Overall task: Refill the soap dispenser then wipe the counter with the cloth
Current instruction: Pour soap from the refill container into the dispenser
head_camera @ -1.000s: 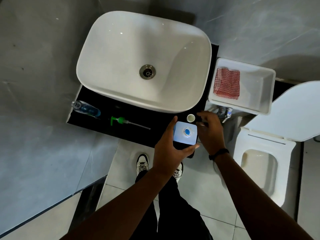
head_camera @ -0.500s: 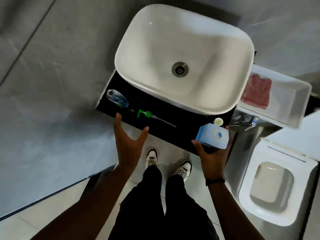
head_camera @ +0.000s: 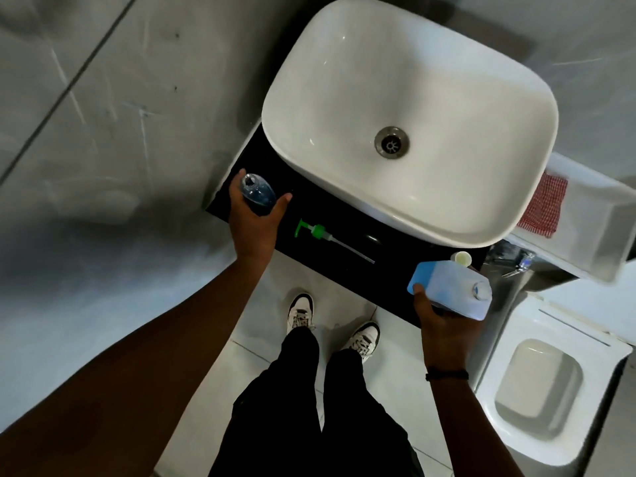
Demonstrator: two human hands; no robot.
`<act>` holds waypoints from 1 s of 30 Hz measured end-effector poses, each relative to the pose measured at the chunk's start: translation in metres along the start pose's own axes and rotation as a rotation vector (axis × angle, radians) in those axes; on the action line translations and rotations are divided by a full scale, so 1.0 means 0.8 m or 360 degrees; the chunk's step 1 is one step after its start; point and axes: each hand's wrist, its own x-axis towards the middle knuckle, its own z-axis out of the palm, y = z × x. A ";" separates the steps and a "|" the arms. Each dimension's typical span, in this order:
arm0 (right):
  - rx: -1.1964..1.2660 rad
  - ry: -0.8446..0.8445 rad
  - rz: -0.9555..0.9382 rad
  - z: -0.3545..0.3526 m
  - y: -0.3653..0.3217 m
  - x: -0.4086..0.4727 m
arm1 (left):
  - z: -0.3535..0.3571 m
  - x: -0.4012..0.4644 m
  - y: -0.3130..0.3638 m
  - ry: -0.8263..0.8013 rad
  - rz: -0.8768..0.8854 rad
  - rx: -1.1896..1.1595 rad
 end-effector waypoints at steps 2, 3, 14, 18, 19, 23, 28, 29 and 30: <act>-0.0034 -0.0012 -0.0050 0.001 -0.016 -0.006 | -0.001 0.002 0.000 0.0037 0.0035 0.0044; -0.0046 -0.0018 -0.0079 0.001 -0.024 -0.010 | -0.002 0.001 0.000 0.0051 0.0064 0.0079; -0.0358 -0.0229 -0.0686 0.012 -0.171 -0.030 | -0.029 -0.039 0.069 -0.0356 0.0412 0.0045; -0.0394 -0.0481 -0.0756 0.022 -0.225 -0.020 | -0.025 -0.061 0.105 -0.0511 0.0519 0.0032; -0.0422 -0.0540 -0.0780 0.024 -0.236 -0.016 | -0.023 -0.066 0.113 -0.0538 0.0538 0.0021; -0.0703 -0.0724 -0.0952 0.036 -0.277 0.006 | -0.015 -0.082 0.133 -0.0661 0.0500 -0.0026; -0.1113 -0.0837 -0.1116 0.046 -0.307 0.031 | -0.007 -0.102 0.144 -0.0814 0.0452 -0.0116; -0.1189 -0.0845 -0.1148 0.047 -0.311 0.035 | -0.005 -0.105 0.147 -0.0818 0.0462 -0.0107; -0.1264 -0.0845 -0.1189 0.047 -0.315 0.037 | -0.004 -0.107 0.149 -0.0820 0.0471 -0.0093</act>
